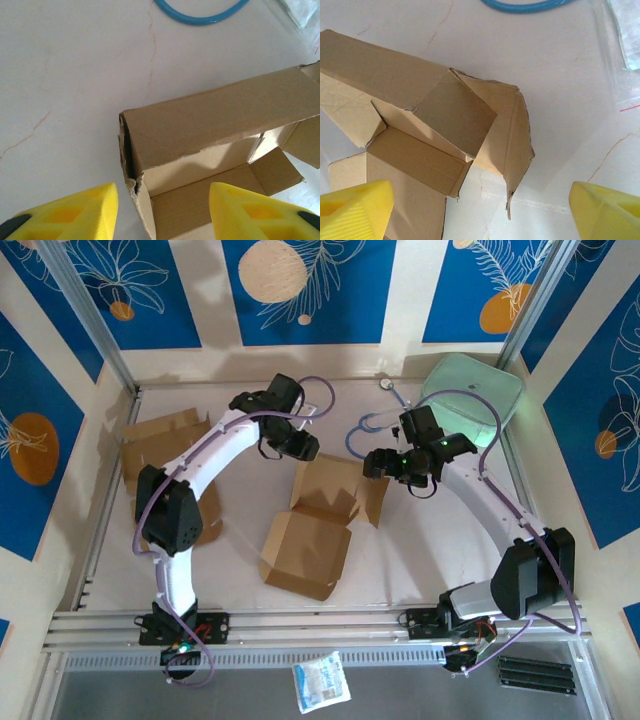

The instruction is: Fold the paper box

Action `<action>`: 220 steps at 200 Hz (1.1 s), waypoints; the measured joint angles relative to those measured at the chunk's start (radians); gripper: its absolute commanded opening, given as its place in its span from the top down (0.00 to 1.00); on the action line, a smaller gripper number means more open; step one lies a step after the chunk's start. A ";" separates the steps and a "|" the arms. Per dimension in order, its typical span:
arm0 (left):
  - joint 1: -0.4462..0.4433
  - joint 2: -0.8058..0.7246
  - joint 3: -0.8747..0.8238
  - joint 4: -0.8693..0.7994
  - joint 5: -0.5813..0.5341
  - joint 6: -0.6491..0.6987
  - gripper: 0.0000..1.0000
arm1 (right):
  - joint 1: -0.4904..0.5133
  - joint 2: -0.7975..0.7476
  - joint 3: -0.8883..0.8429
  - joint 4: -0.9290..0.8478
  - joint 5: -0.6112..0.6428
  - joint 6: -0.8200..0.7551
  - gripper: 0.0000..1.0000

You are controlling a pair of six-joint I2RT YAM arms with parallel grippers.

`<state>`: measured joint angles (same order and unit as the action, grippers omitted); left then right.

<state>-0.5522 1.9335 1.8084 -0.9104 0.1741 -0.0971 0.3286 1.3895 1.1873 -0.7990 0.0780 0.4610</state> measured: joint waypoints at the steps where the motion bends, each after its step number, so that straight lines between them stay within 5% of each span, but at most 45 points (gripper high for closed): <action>1: 0.000 -0.002 -0.002 0.000 0.000 0.000 0.48 | 0.000 0.000 0.000 0.000 0.000 0.000 0.10; 64: -0.005 -0.032 -0.108 0.006 -0.082 -0.003 0.52 | 0.006 0.003 0.014 -0.001 -0.007 0.003 0.09; 174: -0.007 -0.002 -0.182 0.185 -0.048 -0.029 1.00 | 0.069 0.009 0.081 -0.026 0.009 0.018 0.10; 220: -0.008 -0.123 -0.431 0.396 -0.053 -0.032 1.00 | 0.106 0.042 0.103 -0.037 0.058 0.018 0.11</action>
<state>-0.5598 1.8107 1.3773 -0.5140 0.1211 -0.1295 0.4343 1.4311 1.2903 -0.8364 0.1364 0.4793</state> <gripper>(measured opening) 0.053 0.894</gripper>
